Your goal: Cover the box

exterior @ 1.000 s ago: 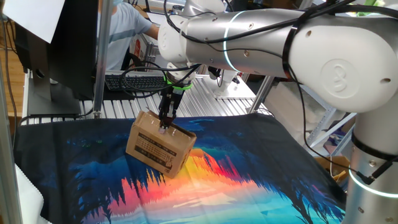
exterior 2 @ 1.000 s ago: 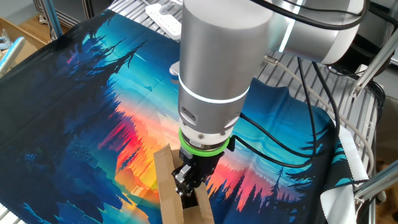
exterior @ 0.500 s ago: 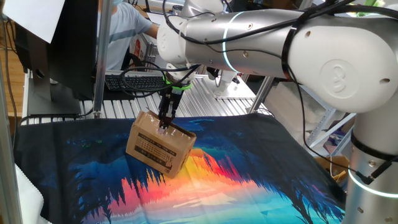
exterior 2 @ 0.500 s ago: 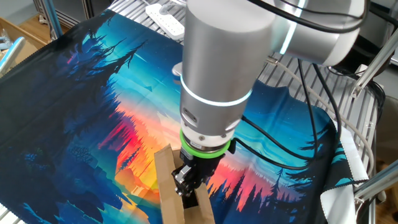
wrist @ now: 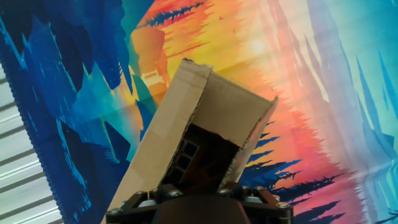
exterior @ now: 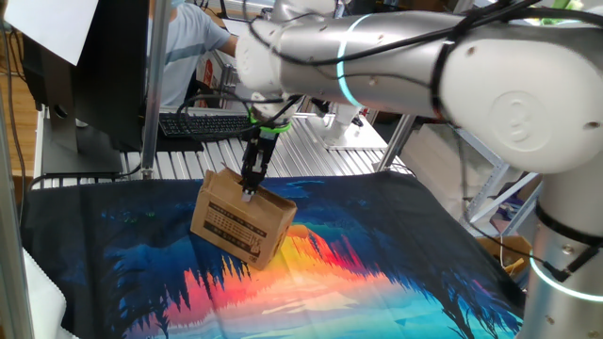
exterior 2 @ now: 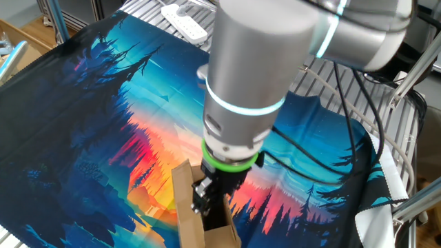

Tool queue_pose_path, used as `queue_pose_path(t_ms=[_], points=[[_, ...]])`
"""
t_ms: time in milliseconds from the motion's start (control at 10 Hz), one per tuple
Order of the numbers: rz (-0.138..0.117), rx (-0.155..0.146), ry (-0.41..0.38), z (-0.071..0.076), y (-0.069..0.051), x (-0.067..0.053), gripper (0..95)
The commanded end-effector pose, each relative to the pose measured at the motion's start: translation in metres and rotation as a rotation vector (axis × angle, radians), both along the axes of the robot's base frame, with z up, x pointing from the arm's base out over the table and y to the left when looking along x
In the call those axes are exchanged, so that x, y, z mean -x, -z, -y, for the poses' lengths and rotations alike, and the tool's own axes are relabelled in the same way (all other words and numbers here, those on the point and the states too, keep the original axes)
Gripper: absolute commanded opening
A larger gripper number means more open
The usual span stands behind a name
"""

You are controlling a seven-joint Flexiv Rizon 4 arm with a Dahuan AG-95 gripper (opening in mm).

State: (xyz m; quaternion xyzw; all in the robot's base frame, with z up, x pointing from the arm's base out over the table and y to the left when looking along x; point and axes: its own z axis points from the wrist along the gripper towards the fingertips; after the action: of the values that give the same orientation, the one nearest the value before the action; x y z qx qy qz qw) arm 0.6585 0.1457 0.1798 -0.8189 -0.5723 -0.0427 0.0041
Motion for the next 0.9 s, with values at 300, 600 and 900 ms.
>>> queue_pose_path(t_ms=[300,600,900], points=[[0.008,-0.014,0.001,0.0000,-0.0037,0.0019,57.0],[0.037,0.002,0.027,-0.0003,-0.0025,0.0012,57.0],[0.051,0.001,0.043,-0.0003,-0.0022,0.0010,57.0]])
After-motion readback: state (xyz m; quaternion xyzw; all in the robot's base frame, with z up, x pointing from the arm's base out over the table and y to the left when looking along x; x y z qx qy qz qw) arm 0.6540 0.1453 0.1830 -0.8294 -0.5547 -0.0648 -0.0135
